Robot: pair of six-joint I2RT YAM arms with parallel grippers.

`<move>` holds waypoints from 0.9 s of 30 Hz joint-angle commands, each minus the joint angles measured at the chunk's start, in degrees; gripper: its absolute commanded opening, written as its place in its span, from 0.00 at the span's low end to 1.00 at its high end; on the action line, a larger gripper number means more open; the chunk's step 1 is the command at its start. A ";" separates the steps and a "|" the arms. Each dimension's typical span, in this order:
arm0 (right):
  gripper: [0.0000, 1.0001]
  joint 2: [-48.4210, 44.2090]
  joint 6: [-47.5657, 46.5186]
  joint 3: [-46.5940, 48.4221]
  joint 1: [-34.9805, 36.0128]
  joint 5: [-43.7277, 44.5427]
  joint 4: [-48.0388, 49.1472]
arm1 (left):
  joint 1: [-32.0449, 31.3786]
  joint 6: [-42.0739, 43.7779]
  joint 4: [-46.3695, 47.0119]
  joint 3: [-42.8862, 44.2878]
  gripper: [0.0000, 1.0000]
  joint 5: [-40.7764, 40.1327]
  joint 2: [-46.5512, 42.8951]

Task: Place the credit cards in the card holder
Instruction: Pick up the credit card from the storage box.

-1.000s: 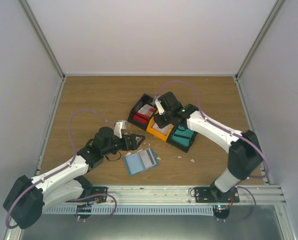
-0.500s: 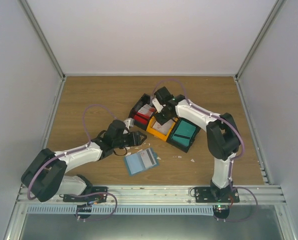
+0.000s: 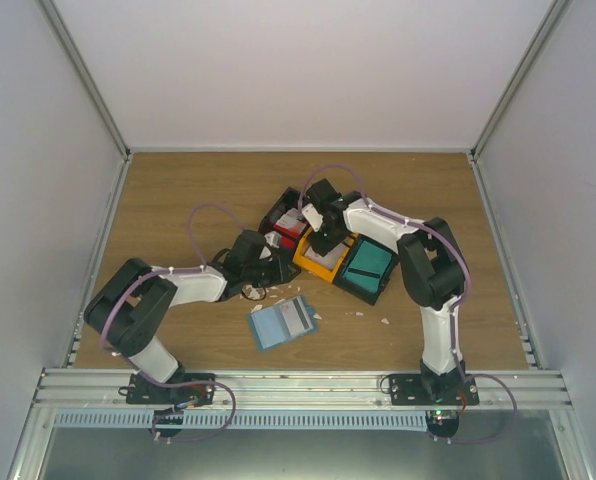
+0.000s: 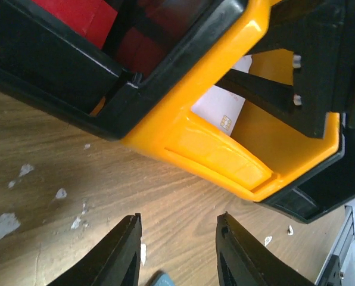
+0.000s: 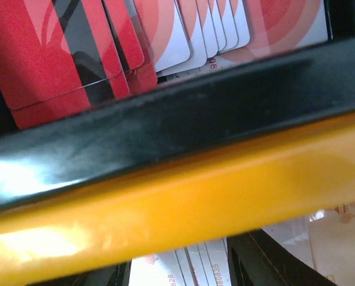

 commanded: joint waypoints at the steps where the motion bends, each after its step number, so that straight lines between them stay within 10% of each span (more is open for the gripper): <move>1: 0.44 1.19 -1.87 -0.09 -0.52 -1.58 -0.17 | -0.66 -0.68 4.78 3.27 0.37 1.42 3.91; 27: 0.27 -8.50 -3.55 -5.00 -0.51 -17.14 -2.49 | -2.21 -0.27 3.76 9.28 0.27 -0.20 12.99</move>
